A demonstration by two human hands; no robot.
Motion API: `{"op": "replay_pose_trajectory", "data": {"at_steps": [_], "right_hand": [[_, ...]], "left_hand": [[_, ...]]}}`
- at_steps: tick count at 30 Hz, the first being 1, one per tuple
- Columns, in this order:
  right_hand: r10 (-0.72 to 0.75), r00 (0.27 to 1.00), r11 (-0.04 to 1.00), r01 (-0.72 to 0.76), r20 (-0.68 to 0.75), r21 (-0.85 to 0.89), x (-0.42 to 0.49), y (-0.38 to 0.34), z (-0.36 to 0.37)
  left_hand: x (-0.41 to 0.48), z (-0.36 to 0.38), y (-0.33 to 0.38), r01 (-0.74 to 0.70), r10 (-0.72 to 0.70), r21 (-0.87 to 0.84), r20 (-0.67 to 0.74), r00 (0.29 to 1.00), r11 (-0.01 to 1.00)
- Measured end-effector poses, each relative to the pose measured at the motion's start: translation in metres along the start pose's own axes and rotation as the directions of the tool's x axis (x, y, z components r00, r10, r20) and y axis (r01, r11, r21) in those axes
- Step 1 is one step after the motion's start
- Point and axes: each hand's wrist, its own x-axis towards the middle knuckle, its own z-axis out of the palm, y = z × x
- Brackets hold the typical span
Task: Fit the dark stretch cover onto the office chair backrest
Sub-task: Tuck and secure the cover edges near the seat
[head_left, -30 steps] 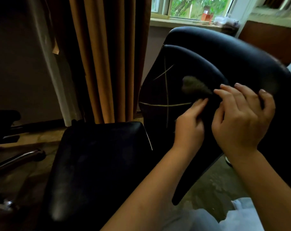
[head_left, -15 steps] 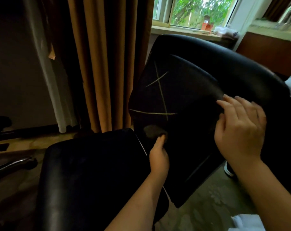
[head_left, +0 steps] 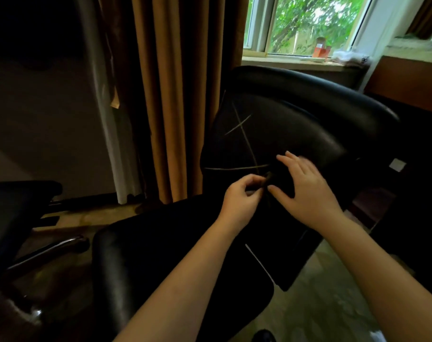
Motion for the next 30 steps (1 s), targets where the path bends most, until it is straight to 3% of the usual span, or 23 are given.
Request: {"op": "replay_pose_trajectory", "data": {"at_steps": [3,6,8,10,12,16,20,22,25,27,30], "right_hand": [[0.036,0.999,0.948,-0.043,0.028,0.316,-0.005,-0.008,-0.002],[0.025,1.000,0.921,-0.019,-0.008,0.389,0.000,-0.015,-0.007],[0.060,0.984,0.957,-0.009,-0.166,0.292,0.014,-0.013,-0.016],[0.018,0.917,0.995,0.022,-0.397,0.095,0.034,-0.005,-0.027],[-0.044,0.874,0.998,0.017,-0.484,-0.060,0.056,0.009,-0.030],[-0.087,0.942,0.963,-0.004,-0.324,-0.271,0.085,0.043,0.021],[-0.246,0.969,0.852,0.232,0.033,-0.469,0.079,0.053,0.104],[-0.303,0.918,0.798,0.391,0.255,-0.459,0.069,0.044,0.139],[-0.374,0.686,0.580,0.698,0.624,-0.420,0.064,0.039,0.167],[-0.457,0.642,0.489,0.760,0.616,-0.428,0.078,0.043,0.158],[-0.521,0.746,0.539,0.664,0.415,-0.517,0.128,0.052,0.131]], "left_hand": [[-0.009,0.002,0.015,-0.038,0.037,-0.065,-0.020,0.999,0.997],[-0.005,0.000,0.018,-0.101,0.107,0.060,-0.097,0.990,0.993],[-0.002,-0.008,0.016,-0.143,0.173,0.186,-0.156,0.972,0.972],[-0.003,-0.022,0.007,-0.181,0.252,0.322,-0.192,0.949,0.929],[-0.006,-0.040,-0.007,-0.189,0.280,0.415,-0.172,0.944,0.890],[-0.013,-0.076,-0.041,-0.077,0.164,0.516,-0.126,0.978,0.853],[-0.008,-0.105,-0.066,0.001,0.110,0.569,-0.160,0.981,0.822],[-0.003,-0.115,-0.076,0.013,0.106,0.609,-0.159,0.982,0.793],[0.007,-0.126,-0.089,0.010,0.116,0.655,-0.149,0.982,0.755],[0.013,-0.130,-0.099,0.026,0.090,0.691,-0.132,0.987,0.723],[0.019,-0.135,-0.110,0.035,0.058,0.730,-0.102,0.993,0.683]]}}
